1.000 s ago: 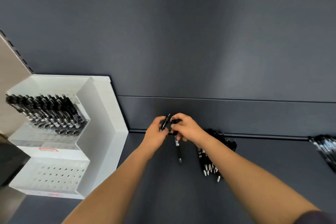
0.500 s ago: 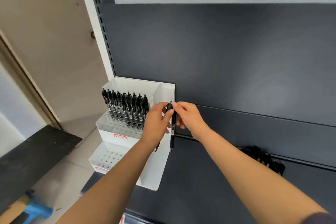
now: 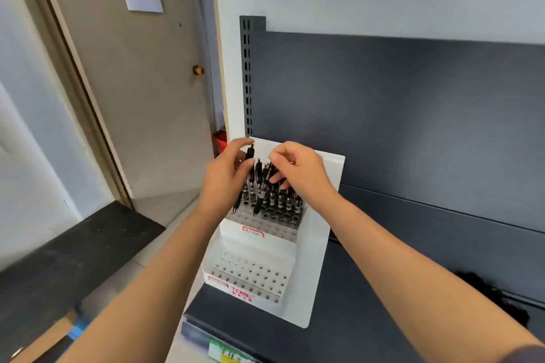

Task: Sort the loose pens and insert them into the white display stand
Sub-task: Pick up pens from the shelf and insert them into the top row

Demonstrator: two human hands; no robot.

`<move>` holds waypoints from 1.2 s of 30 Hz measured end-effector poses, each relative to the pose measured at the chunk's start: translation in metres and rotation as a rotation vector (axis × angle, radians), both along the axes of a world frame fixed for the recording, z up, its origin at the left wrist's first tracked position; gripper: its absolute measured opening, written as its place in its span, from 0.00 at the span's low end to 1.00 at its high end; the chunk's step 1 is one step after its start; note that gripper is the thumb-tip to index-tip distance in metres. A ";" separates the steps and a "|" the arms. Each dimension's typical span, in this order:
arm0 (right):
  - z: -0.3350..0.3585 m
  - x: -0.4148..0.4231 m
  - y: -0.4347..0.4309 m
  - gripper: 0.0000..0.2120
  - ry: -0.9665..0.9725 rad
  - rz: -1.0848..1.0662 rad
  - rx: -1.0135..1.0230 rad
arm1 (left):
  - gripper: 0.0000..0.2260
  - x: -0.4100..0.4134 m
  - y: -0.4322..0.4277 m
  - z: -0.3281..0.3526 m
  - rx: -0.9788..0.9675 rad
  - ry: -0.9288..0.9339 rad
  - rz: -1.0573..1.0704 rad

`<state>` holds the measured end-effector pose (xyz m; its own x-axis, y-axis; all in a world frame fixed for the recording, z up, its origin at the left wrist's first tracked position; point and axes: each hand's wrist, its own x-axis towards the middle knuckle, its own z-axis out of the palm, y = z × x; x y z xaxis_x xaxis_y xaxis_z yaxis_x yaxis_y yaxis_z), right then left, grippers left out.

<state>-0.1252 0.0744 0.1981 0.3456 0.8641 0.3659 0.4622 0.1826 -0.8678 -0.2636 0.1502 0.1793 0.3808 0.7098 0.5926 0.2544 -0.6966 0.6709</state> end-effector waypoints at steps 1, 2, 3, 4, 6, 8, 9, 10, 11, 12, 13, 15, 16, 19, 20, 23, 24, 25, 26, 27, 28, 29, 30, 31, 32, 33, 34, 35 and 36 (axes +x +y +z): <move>0.002 -0.003 0.005 0.07 -0.046 -0.013 0.010 | 0.14 -0.004 0.007 0.002 -0.007 0.001 0.007; 0.003 -0.006 0.009 0.07 -0.098 -0.029 0.021 | 0.13 -0.006 0.014 0.003 -0.016 -0.002 0.007; 0.004 -0.008 0.013 0.06 -0.152 -0.048 0.028 | 0.12 -0.008 0.020 0.004 -0.022 -0.009 0.004; 0.003 -0.010 0.017 0.06 -0.206 -0.066 0.028 | 0.12 -0.008 0.024 0.004 -0.024 -0.016 0.000; 0.001 -0.012 0.023 0.05 -0.297 -0.091 0.002 | 0.12 -0.008 0.032 0.003 -0.033 -0.026 -0.014; -0.003 -0.013 0.030 0.06 -0.361 -0.108 -0.045 | 0.13 -0.006 0.038 0.001 -0.049 -0.031 -0.027; -0.004 -0.014 0.033 0.07 -0.399 -0.121 -0.075 | 0.13 -0.005 0.040 0.000 -0.051 -0.025 -0.027; -0.005 -0.015 0.035 0.07 -0.443 -0.140 -0.104 | 0.14 -0.005 0.041 -0.001 -0.051 -0.018 -0.025; -0.005 -0.016 0.038 0.08 -0.493 -0.169 -0.128 | 0.15 -0.004 0.043 -0.003 -0.050 -0.015 -0.027; -0.006 -0.018 0.041 0.09 -0.553 -0.207 -0.140 | 0.16 -0.004 0.044 -0.004 -0.050 -0.014 -0.031; -0.007 -0.019 0.044 0.09 -0.624 -0.255 -0.136 | 0.16 -0.003 0.045 -0.006 -0.049 -0.015 -0.036; -0.008 -0.020 0.050 0.09 -0.759 -0.346 -0.100 | 0.15 -0.003 0.047 -0.007 -0.044 -0.012 -0.038; -0.007 -0.020 0.053 0.09 -0.807 -0.376 -0.086 | 0.15 -0.002 0.048 -0.007 -0.044 -0.012 -0.037; -0.008 -0.017 0.060 0.10 -0.921 -0.385 -0.140 | 0.15 -0.002 0.052 -0.007 -0.047 -0.025 -0.044; -0.011 -0.015 0.061 0.10 -0.945 -0.378 -0.176 | 0.14 -0.002 0.053 -0.007 -0.047 -0.029 -0.046; -0.017 -0.012 0.062 0.12 -0.932 -0.377 -0.222 | 0.14 -0.002 0.057 -0.008 -0.036 -0.014 -0.052; -0.018 -0.012 0.061 0.12 -0.923 -0.370 -0.222 | 0.14 -0.002 0.058 -0.009 -0.027 -0.003 -0.060; -0.018 -0.011 0.061 0.12 -0.912 -0.359 -0.223 | 0.14 -0.002 0.059 -0.009 -0.015 0.011 -0.072; -0.017 -0.011 0.061 0.12 -0.899 -0.350 -0.227 | 0.14 -0.001 0.059 -0.009 -0.003 0.026 -0.087; -0.016 -0.011 0.060 0.11 -0.891 -0.347 -0.231 | 0.14 0.000 0.059 -0.010 0.009 0.043 -0.102; -0.015 -0.011 0.060 0.10 -0.888 -0.348 -0.235 | 0.14 0.001 0.059 -0.011 0.020 0.062 -0.112; -0.015 -0.011 0.060 0.09 -0.889 -0.352 -0.241 | 0.14 0.001 0.059 -0.013 0.029 0.087 -0.115; -0.015 -0.012 0.059 0.09 -0.890 -0.354 -0.248 | 0.14 0.002 0.058 -0.016 0.038 0.118 -0.113; -0.015 -0.012 0.059 0.09 -0.889 -0.354 -0.255 | 0.13 0.002 0.058 -0.019 0.047 0.157 -0.111; -0.015 -0.013 0.059 0.09 -0.887 -0.355 -0.263 | 0.13 0.002 0.058 -0.022 0.058 0.201 -0.111; -0.015 -0.013 0.059 0.10 -0.888 -0.356 -0.270 | 0.12 0.002 0.058 -0.026 0.069 0.240 -0.113; -0.015 -0.014 0.059 0.10 -0.890 -0.359 -0.274 | 0.12 0.001 0.058 -0.029 0.076 0.261 -0.115; -0.015 -0.013 0.059 0.10 -0.890 -0.364 -0.275 | 0.11 0.001 0.058 -0.030 0.079 0.261 -0.114; -0.015 -0.013 0.058 0.10 -0.888 -0.370 -0.275 | 0.11 0.000 0.058 -0.030 0.079 0.248 -0.108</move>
<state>-0.1386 0.1328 0.1834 0.3081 0.8509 0.4256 0.9507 -0.2590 -0.1704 -0.2632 0.2079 0.1494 0.5919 0.6123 0.5242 0.3253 -0.7765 0.5396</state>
